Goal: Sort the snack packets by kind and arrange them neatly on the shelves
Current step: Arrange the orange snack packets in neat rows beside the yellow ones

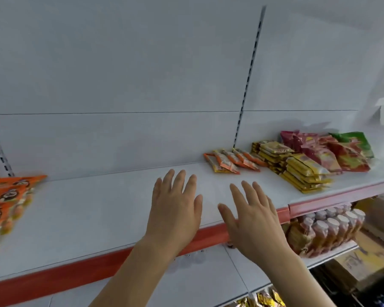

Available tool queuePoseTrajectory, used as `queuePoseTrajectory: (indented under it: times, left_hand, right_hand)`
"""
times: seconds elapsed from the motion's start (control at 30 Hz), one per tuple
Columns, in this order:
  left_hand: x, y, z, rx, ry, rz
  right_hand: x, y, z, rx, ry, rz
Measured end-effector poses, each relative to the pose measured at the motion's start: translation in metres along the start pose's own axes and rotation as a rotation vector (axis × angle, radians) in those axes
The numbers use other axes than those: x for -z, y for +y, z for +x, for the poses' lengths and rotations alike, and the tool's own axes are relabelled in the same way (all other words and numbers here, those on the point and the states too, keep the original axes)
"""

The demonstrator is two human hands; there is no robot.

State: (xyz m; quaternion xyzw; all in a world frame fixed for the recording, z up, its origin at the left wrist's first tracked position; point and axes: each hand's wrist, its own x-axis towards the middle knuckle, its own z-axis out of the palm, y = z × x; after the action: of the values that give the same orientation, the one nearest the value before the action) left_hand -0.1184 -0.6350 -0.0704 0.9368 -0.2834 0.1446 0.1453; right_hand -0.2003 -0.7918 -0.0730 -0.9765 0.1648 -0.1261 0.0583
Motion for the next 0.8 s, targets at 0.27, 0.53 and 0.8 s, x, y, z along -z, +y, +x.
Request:
queuePoseTrajectory:
  times: [0.27, 0.53, 0.8]
  left_hand:
    - [-0.044, 0.044, 0.091, -0.075, -0.065, 0.02]
    - [-0.084, 0.071, 0.156, -0.1, -0.044, 0.015]
    - [-0.104, 0.096, 0.184, 0.023, 0.052, -0.042]
  right_hand:
    - [-0.017, 0.086, 0.094, -0.066, 0.038, -0.02]
    - [-0.026, 0.131, 0.181, -0.033, 0.042, -0.094]
    - [-0.032, 0.144, 0.242, 0.048, -0.022, -0.182]
